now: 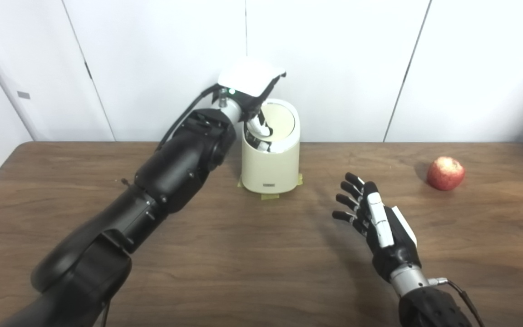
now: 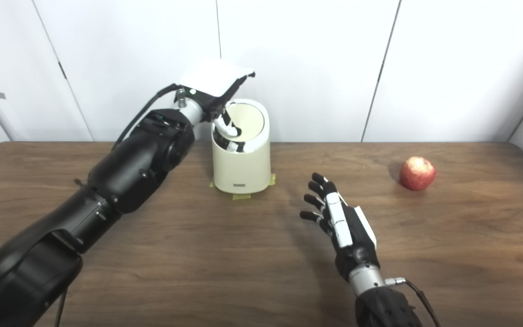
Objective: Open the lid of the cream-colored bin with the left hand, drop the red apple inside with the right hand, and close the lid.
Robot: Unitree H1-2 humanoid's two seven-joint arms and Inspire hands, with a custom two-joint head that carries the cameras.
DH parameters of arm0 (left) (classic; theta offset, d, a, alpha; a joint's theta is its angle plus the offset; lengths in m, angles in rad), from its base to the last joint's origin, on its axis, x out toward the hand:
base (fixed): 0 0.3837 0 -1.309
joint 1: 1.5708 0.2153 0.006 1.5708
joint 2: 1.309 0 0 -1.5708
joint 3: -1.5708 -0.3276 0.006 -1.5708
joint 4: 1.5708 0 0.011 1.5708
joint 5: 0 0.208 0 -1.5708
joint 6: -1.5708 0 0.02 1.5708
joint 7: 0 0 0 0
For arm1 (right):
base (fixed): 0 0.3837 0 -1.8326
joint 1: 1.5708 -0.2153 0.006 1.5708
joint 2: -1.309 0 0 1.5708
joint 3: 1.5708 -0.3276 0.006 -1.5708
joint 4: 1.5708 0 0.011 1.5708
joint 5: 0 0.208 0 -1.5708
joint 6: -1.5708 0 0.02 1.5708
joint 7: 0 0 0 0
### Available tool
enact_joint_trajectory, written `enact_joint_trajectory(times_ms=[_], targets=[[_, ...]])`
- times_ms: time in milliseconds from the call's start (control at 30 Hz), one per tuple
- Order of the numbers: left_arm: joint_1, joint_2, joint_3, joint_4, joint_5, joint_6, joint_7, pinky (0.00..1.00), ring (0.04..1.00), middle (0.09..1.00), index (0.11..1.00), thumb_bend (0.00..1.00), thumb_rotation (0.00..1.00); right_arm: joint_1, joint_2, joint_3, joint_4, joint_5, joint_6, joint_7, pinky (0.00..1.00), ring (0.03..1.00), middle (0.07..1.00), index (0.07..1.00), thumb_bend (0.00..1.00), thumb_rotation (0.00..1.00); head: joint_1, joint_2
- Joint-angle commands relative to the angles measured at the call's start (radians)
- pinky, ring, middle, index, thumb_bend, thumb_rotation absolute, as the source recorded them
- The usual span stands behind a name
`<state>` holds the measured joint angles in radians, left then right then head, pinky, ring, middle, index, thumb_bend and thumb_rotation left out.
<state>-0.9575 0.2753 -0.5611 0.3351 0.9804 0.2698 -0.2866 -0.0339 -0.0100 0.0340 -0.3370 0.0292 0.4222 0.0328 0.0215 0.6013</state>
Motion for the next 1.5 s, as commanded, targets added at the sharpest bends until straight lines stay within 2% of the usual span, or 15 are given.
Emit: enact_joint_trajectory(times_ms=[0,100,133,200,300,333,400,667,767,967,1100,1233,1333,1433,1467], targets=[[-0.027,-0.003,0.068,-0.051,-0.046,0.037,-0.011,0.78,0.848,0.864,0.883,0.96,0.00,-0.033,0.006,0.002,-0.035,-0.005,-0.019,-0.004,0.74,0.875,0.916,0.910,0.54,1.00,-0.001,0.003],[0.002,-0.044,0.210,-0.177,-0.185,0.097,-0.043,0.62,0.757,0.829,0.835,0.92,0.00,-0.033,0.005,0.002,-0.034,-0.011,-0.023,-0.006,0.74,0.873,0.915,0.910,0.54,1.00,-0.003,0.007],[0.014,-0.055,0.252,-0.236,-0.221,0.126,-0.056,0.54,0.666,0.803,0.821,0.88,0.00,-0.034,0.005,0.000,-0.033,-0.009,-0.023,-0.007,0.74,0.871,0.913,0.907,0.55,1.00,-0.003,0.007],[0.035,-0.084,0.329,-0.336,-0.291,0.177,-0.063,0.54,0.625,0.767,0.794,0.85,0.00,-0.035,0.005,-0.005,-0.031,-0.003,-0.020,-0.006,0.75,0.874,0.914,0.907,0.55,1.00,0.001,0.006],[0.070,-0.127,0.439,-0.436,-0.404,0.198,-0.059,0.63,0.730,0.773,0.773,0.76,0.00,-0.036,0.004,-0.009,-0.030,0.003,-0.022,-0.002,0.76,0.881,0.919,0.909,0.54,1.00,0.001,0.002],[0.086,-0.149,0.483,-0.474,-0.431,0.199,-0.058,0.66,0.753,0.781,0.780,0.69,0.00,-0.037,0.004,-0.009,-0.029,0.003,-0.022,-0.002,0.76,0.883,0.921,0.908,0.54,1.00,0.000,0.001],[0.113,-0.188,0.553,-0.537,-0.458,0.200,-0.046,0.63,0.736,0.752,0.738,0.62,0.00,-0.039,0.003,-0.009,-0.026,0.003,-0.024,-0.002,0.76,0.883,0.922,0.906,0.53,1.00,-0.002,-0.001],[0.244,-0.256,0.695,-0.701,-0.505,0.200,-0.081,0.68,0.750,0.755,0.743,0.43,0.10,-0.046,0.006,-0.017,-0.020,0.013,-0.031,-0.004,0.77,0.887,0.919,0.901,0.53,1.00,-0.020,0.001],[0.328,-0.264,0.733,-0.747,-0.548,0.200,-0.100,0.69,0.744,0.770,0.759,0.39,0.21,-0.047,0.012,-0.029,-0.030,0.027,-0.025,-0.007,0.75,0.888,0.918,0.899,0.52,0.93,-0.028,-0.001],[0.550,-0.252,0.769,-0.792,-0.716,0.199,-0.112,0.82,0.838,0.851,0.878,0.40,0.56,-0.042,0.002,-0.036,-0.049,0.008,-0.023,-0.016,0.78,0.887,0.922,0.913,0.46,0.63,-0.065,0.006],[0.672,-0.256,0.770,-0.803,-0.806,0.195,-0.070,0.82,0.852,0.870,0.902,0.46,0.66,-0.038,-0.003,-0.053,-0.064,0.009,-0.018,-0.024,0.71,0.844,0.902,0.910,0.55,0.36,-0.080,0.009],[0.785,-0.246,0.733,-0.817,-0.804,0.196,-0.033,0.84,0.871,0.893,0.923,0.42,0.82,-0.033,-0.040,-0.062,-0.065,-0.038,-0.050,-0.034,0.71,0.855,0.901,0.904,0.63,0.16,-0.095,0.012],[0.824,-0.259,0.732,-0.822,-0.847,0.197,-0.003,0.88,0.895,0.917,0.942,0.41,0.87,-0.035,-0.079,-0.079,-0.041,-0.058,-0.093,-0.035,0.72,0.855,0.911,0.909,0.65,0.12,-0.121,0.015],[0.839,-0.262,0.735,-0.819,-0.893,0.197,0.021,0.92,0.914,0.934,0.954,0.44,0.86,-0.048,-0.123,-0.103,-0.006,-0.071,-0.138,-0.035,0.71,0.842,0.913,0.904,0.70,0.06,-0.159,0.018],[0.844,-0.258,0.734,-0.817,-0.904,0.196,0.028,0.93,0.917,0.939,0.960,0.45,0.86,-0.056,-0.141,-0.109,0.006,-0.088,-0.155,-0.038,0.75,0.824,0.903,0.896,0.73,0.07,-0.183,0.018]])
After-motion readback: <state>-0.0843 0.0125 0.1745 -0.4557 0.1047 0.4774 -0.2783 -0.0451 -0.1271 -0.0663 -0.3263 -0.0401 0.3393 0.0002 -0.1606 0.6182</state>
